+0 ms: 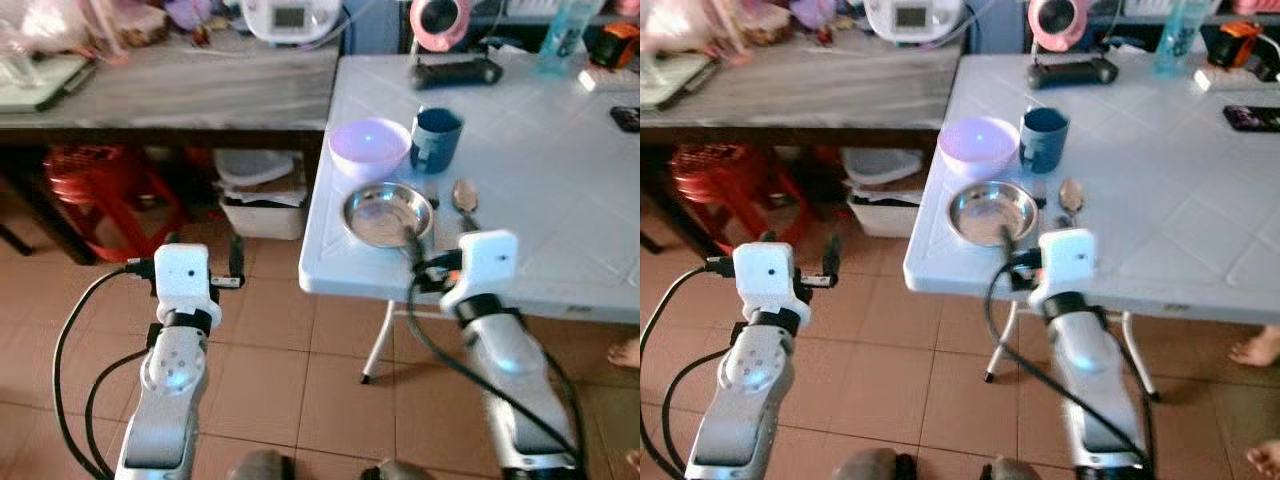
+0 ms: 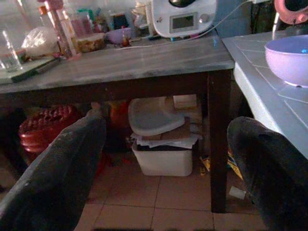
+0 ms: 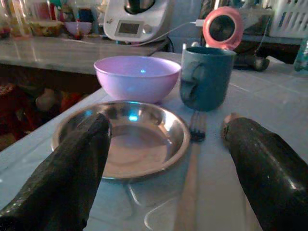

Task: Setting the table

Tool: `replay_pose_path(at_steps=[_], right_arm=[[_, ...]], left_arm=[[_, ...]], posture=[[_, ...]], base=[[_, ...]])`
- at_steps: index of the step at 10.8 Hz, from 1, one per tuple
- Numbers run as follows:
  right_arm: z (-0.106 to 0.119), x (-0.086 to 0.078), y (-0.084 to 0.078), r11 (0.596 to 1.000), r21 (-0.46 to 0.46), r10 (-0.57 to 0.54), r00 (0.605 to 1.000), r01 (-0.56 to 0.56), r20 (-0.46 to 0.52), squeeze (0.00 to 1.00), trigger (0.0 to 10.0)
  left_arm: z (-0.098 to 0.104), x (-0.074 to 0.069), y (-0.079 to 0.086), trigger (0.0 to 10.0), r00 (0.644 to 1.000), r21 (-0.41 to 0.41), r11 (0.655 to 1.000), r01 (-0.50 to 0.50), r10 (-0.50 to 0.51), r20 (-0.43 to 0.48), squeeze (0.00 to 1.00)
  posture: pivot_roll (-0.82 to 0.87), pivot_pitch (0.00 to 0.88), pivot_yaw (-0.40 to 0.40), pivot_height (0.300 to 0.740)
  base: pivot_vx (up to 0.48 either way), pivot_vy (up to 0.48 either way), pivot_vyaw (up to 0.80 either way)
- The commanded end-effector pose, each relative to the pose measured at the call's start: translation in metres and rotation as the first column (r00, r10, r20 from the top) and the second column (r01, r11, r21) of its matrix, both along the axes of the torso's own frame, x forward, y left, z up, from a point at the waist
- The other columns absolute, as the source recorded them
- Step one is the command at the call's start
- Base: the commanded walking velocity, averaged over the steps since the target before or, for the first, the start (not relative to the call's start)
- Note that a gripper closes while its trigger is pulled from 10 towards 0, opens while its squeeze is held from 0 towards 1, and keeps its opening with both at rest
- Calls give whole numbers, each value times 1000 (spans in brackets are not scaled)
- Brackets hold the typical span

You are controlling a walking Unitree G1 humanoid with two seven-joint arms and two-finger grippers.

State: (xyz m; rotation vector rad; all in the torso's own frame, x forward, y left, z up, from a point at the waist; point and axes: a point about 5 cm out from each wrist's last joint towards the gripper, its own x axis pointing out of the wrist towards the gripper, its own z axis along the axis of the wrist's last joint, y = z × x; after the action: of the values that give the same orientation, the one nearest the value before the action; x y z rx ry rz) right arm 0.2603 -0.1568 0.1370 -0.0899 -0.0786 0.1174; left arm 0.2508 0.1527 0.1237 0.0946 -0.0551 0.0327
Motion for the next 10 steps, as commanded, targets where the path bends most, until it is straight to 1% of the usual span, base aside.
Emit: replay_pose_path(at_steps=[1, 2, 3, 5, 6, 7, 9, 10], right_arm=[[4, 2, 2, 1000, 7, 6, 1000, -6, 8, 0, 10000], [7, 1, 1, 1000, 4, -4, 1000, 4, 14, 0, 10000], [5, 1, -10, 997, 20, -76, 997, 76, -13, 0, 10000], [8, 6, -18, 994, 15, -108, 994, 108, -12, 0, 10000], [11, 10, -21, 991, 43, -127, 992, 127, -19, 0, 10000], [13, 11, -20, 991, 46, -126, 992, 127, -19, 0, 10000], [16, 20, -21, 984, 100, -141, 989, 144, -42, 0, 10000], [18, 24, -22, 976, 149, -148, 987, 156, -64, 0, 10000]], left_arm=[[5, 1, 7, 10000, 1000, -7, 1000, -28, 28, 14, 0], [7, 0, 9, 10000, 999, 28, 999, -31, 30, 14, 0], [1, -6, 5, 10000, 1000, 20, 1000, 0, 0, -15, 0], [1, -9, 3, 10000, 1000, 7, 1000, 20, -20, -20, 0], [1, -12, 1, 10000, 999, -1, 999, 34, -34, -28, 0], [2, -13, 0, 10000, 998, 3, 999, 48, -48, -32, 0], [4, -14, 3, 10000, 998, 19, 999, 51, -50, -35, 0], [5, -16, 4, 10000, 998, 24, 998, 57, -56, -41, 0]], posture=[[31, 85, 64, 740], [31, 91, 64, 740], [27, 108, 69, 740], [31, 123, 82, 740], [39, 136, 90, 740], [42, 139, 93, 740], [56, 157, 107, 740], [64, 164, 114, 740]], base=[[0, 0, 0], [0, 0, 0], [0, 0, 0], [0, 0, 0], [0, 0, 0], [0, 0, 0], [0, 0, 0], [0, 0, 0]])
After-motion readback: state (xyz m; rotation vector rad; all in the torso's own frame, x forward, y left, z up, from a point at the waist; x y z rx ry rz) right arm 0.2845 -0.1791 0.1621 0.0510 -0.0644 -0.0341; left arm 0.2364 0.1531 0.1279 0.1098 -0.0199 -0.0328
